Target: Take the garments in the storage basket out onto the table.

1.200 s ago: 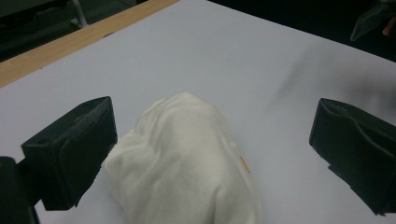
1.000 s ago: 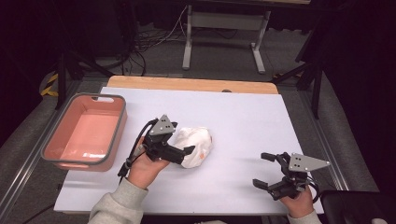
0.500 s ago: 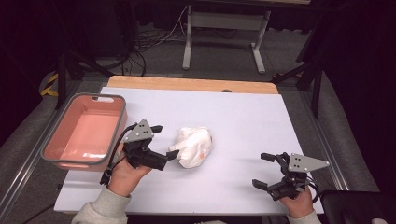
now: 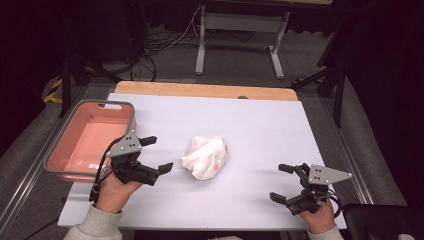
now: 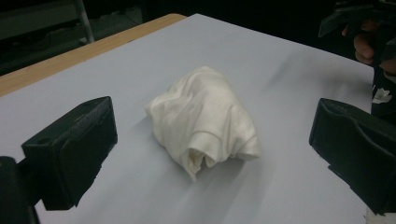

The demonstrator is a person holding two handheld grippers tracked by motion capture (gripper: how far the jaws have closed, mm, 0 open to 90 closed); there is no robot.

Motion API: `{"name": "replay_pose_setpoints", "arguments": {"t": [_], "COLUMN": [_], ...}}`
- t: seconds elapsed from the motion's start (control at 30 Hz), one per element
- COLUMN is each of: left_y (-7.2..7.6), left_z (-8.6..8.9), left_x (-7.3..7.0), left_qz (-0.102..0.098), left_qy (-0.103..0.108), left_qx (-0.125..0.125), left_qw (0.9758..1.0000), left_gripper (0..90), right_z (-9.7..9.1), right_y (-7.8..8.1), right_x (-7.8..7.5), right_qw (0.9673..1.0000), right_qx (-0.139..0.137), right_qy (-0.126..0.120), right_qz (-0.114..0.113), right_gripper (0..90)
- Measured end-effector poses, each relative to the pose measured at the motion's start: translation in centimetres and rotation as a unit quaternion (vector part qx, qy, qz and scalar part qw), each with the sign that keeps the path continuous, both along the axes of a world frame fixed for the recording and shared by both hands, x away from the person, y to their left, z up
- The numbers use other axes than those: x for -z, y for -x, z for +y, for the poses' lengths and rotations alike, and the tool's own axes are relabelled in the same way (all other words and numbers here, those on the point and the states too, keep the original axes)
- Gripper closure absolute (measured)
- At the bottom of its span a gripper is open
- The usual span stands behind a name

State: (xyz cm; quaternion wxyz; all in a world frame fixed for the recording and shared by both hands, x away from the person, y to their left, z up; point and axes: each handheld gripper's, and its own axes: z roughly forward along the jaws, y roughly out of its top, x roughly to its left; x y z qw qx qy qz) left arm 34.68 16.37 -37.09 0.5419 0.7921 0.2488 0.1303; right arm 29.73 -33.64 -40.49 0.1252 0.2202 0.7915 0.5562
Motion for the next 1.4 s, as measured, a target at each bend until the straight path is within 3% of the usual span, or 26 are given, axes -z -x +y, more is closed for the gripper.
{"name": "replay_pose_setpoints", "arguments": {"t": [0.37, 0.63, 0.97, 1.4], "left_y": [-0.3, 0.5, 1.0, 0.9], "left_z": [2.8, 3.8, 4.5, 4.6], "left_x": [1.6, 3.0, 4.3, 4.4], "left_qz": [0.022, 0.031, 0.038, 0.045], "left_qy": [-0.002, 0.004, 0.017, 0.020], "left_qx": [-0.036, -0.056, -0.062, -0.061], "left_qw": [0.9991, 0.9980, 0.9972, 0.9969], "left_gripper": [1.8, 2.0, 2.3, 2.2], "right_z": [-0.3, -0.4, -0.7, -0.8], "right_y": [-0.2, -0.2, -0.1, -0.1], "right_x": [0.2, 0.2, -0.1, -0.2], "right_qw": [1.0000, 1.0000, 1.0000, 1.0000], "right_qx": [0.002, 0.002, 0.002, 0.002], "right_qy": [-0.002, -0.001, 0.002, 0.002], "right_qz": [0.003, 0.003, 0.005, 0.005], "right_gripper": [2.7, 2.7, 2.6, 2.6]}}
